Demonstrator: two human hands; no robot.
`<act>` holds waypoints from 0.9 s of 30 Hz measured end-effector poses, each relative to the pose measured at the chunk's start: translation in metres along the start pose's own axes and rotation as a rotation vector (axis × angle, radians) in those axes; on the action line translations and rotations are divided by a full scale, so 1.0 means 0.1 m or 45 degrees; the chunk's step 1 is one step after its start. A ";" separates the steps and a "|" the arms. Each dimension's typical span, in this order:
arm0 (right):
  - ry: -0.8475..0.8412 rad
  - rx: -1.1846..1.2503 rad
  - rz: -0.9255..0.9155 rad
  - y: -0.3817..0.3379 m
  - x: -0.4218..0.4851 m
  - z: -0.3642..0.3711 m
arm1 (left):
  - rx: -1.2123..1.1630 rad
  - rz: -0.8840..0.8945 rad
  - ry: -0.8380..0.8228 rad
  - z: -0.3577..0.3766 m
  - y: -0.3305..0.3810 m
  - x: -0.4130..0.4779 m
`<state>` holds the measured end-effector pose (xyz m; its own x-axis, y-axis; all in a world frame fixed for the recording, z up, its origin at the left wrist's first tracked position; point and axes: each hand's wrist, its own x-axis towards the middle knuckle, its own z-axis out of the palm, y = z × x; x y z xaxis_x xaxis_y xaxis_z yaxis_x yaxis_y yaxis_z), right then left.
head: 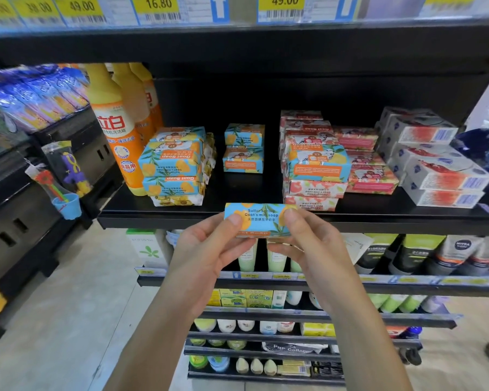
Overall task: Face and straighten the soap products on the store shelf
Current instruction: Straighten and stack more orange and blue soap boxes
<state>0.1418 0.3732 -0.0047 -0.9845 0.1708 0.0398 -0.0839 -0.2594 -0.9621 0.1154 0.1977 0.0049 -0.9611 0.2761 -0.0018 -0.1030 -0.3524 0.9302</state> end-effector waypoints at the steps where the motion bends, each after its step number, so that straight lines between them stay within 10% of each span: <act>1: 0.005 0.007 0.014 0.00 0.00 0.01 | 0.013 0.007 -0.001 0.00 -0.01 0.00; 27: -0.176 -0.010 -0.169 0.15 0.00 -0.13 | -0.016 -0.149 0.050 -0.08 -0.03 0.02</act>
<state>0.1426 0.3820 -0.0229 -0.9766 0.0706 0.2030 -0.2141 -0.2360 -0.9479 0.1119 0.1923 -0.0010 -0.9516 0.2809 -0.1248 -0.2181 -0.3311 0.9181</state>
